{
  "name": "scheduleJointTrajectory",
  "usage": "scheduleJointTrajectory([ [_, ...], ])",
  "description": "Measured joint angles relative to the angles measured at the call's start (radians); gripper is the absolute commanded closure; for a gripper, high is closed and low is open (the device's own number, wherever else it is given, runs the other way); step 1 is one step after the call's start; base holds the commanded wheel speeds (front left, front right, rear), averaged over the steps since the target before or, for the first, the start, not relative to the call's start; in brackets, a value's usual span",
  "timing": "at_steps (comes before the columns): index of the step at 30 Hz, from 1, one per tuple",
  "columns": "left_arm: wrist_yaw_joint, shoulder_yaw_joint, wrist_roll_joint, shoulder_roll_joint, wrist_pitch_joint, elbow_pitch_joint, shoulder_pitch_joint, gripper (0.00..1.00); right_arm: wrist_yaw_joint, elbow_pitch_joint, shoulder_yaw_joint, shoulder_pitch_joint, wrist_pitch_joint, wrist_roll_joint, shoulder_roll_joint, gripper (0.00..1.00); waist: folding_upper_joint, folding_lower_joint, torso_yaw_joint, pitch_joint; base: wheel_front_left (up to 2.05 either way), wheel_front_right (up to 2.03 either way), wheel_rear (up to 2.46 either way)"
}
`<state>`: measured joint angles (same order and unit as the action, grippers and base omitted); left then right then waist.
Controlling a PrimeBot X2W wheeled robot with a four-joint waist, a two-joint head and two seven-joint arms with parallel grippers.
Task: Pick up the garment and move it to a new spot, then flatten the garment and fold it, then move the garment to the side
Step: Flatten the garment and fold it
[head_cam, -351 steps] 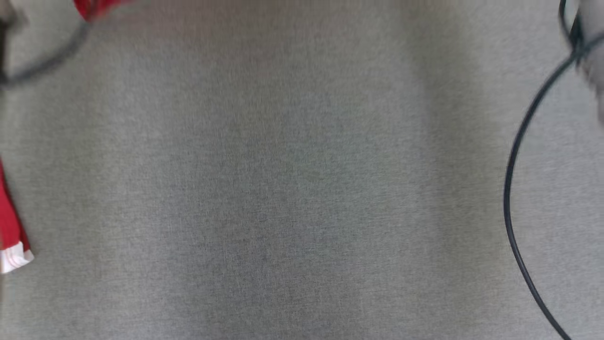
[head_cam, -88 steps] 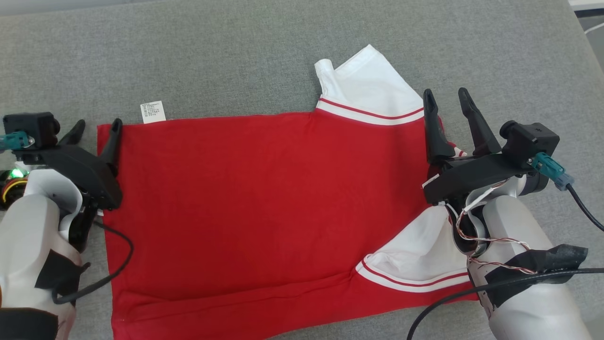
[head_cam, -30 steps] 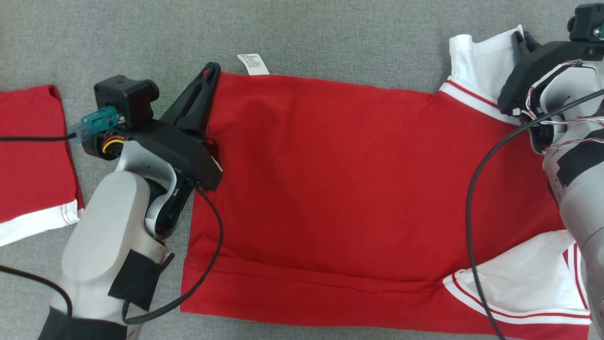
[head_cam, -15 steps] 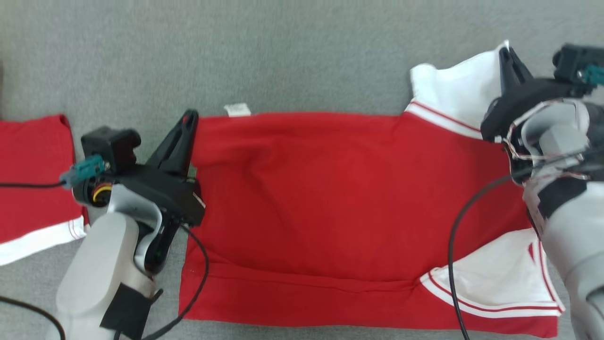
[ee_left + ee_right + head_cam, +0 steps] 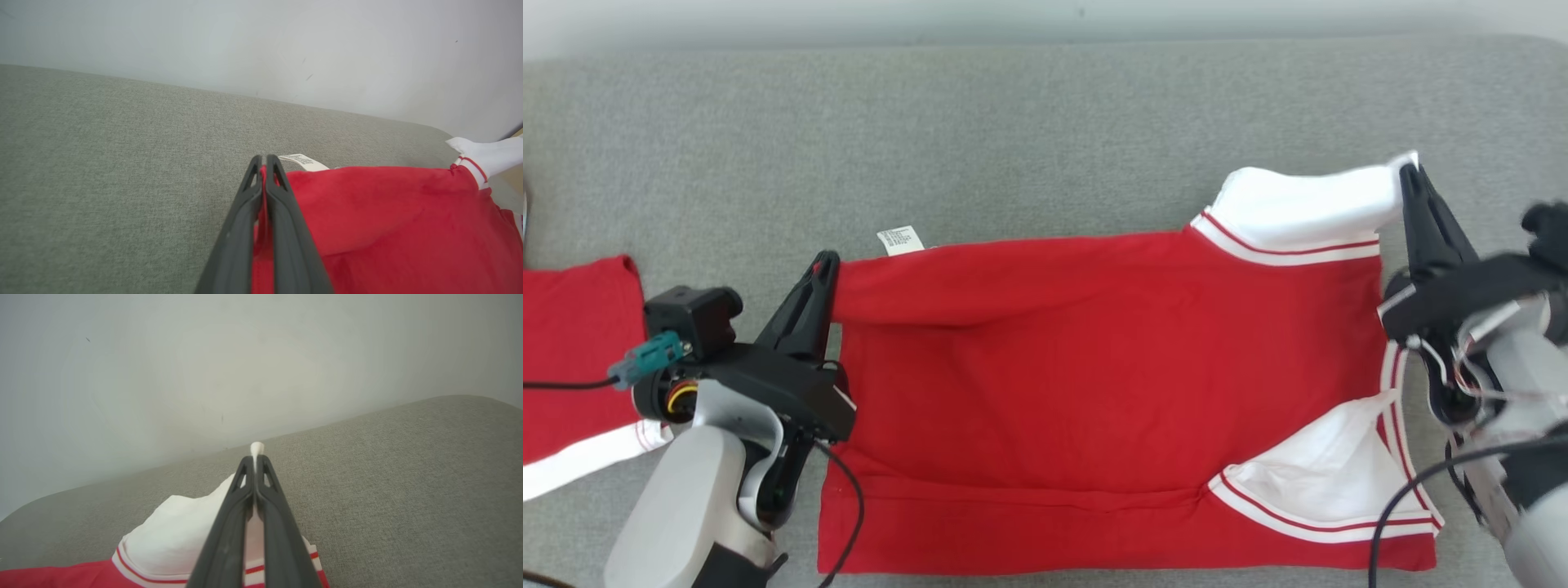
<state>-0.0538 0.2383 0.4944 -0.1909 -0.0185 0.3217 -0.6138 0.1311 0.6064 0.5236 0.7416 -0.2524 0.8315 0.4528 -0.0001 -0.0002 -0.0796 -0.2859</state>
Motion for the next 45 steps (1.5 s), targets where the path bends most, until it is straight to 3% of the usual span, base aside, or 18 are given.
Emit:
scheduleJointTrajectory([
  [14,0.012,0.005,0.013,-0.007,-0.026,-0.027,0.083,1.0,0.0,-0.331,-0.016,-0.323,0.015,0.133,0.08,1.0,0.0,0.0001,-0.018,0.056,0.0,0.0,0.0],
  [30,0.039,0.095,-0.11,-0.057,-0.098,-0.067,0.206,1.0,0.0,-0.433,-0.061,-0.507,0.076,0.101,0.077,1.0,0.0001,0.0001,-0.024,0.076,0.0,0.0,0.0],
  [45,0.053,0.104,-0.106,-0.046,-0.168,-0.016,0.239,1.0,0.0,-0.476,-0.124,-0.616,0.141,0.049,0.056,1.0,0.0001,0.0002,-0.015,0.094,0.0,0.0,0.0],
])
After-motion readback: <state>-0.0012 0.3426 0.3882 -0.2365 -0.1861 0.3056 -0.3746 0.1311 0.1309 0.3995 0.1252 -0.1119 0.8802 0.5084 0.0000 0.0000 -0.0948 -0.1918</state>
